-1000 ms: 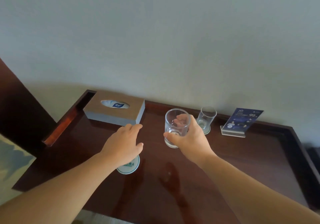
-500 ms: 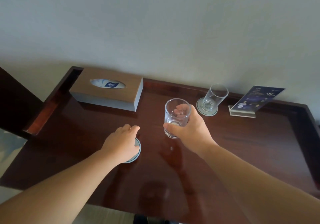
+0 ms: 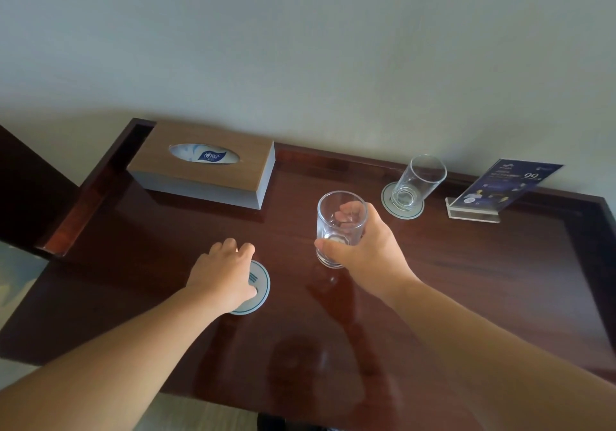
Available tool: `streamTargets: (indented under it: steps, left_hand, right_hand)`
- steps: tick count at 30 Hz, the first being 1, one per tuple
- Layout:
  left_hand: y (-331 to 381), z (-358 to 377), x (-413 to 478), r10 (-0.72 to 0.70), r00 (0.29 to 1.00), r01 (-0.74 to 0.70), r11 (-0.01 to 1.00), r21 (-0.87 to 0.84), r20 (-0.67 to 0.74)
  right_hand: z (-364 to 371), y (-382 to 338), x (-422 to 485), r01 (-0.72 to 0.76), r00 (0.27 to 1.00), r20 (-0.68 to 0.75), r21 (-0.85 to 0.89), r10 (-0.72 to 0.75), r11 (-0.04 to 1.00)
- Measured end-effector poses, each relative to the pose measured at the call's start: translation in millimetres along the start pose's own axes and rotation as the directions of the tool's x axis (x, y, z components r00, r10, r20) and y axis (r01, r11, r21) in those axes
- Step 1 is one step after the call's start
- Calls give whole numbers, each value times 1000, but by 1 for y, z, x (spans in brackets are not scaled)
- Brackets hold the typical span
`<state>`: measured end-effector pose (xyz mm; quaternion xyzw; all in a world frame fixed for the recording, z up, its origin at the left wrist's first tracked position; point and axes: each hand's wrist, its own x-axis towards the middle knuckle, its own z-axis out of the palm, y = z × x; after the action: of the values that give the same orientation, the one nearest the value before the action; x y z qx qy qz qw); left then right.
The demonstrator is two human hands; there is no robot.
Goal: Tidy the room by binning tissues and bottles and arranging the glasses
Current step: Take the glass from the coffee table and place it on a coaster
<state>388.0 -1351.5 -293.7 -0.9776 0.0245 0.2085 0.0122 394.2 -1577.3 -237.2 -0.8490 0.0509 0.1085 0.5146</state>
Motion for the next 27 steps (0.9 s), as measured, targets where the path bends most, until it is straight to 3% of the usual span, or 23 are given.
streamTargets:
  steps: [10, 17, 27]
  left_hand:
    - [-3, -3, 3, -29, 1000, 29, 999, -46, -7]
    - [-13, -34, 10, 84, 984, -40, 964, -262, 160]
    - [27, -71, 14, 117, 992, -81, 878, -472, 46]
  right_hand:
    - [-5, 7, 0, -4, 1000, 2, -5, 4, 1000]
    - [-23, -4, -2, 24, 1000, -10, 0, -24, 1000]
    - [-59, -5, 6, 62, 997, -35, 2, -62, 998]
